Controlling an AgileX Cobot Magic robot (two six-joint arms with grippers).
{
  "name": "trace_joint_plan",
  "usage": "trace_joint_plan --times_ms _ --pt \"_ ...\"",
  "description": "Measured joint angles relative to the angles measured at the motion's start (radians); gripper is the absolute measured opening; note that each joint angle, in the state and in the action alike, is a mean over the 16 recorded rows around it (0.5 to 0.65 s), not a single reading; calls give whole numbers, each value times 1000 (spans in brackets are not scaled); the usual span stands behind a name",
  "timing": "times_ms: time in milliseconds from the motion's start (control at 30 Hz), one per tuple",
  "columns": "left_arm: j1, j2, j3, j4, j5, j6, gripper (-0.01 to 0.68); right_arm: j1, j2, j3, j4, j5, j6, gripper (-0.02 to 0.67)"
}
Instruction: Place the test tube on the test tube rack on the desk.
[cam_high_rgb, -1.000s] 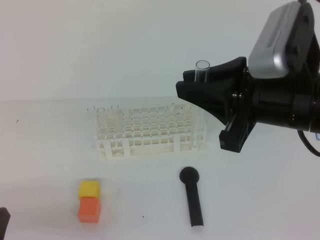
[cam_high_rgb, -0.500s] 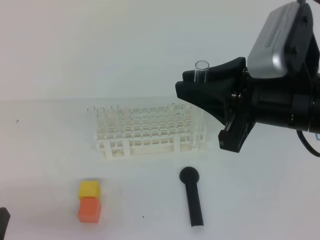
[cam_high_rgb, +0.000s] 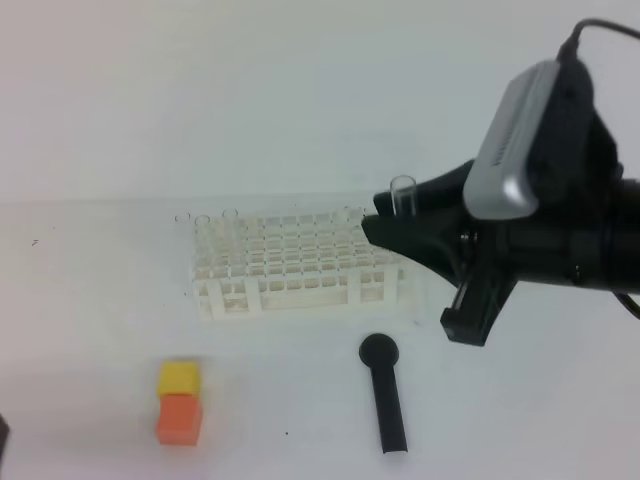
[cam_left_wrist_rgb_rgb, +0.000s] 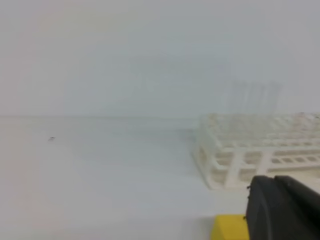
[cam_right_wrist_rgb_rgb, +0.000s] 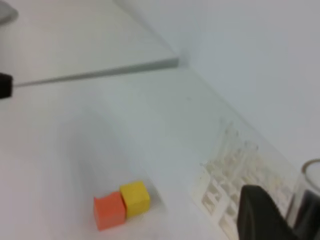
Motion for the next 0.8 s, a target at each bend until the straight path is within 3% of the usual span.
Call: trace_joint_plan --times_ms 133,333,500,633,800 --pt "43 0 2 262 80 -286 -1 1 16 6 -199 -85 231 120" --pt "99 -10 8 728 171 -827 -1 17 69 11 -587 -253 717 120" --pt "126 -51 6 1003 185 -1207 -1 49 144 8 -860 -428 1085 120" --pt "141 -96 4 1156 184 -1387 -1 87 227 -18 -1007 -552 1268 120" --pt "150 -150 -4 1243 215 -1501 -1 135 355 -95 -1081 -689 1340 120"
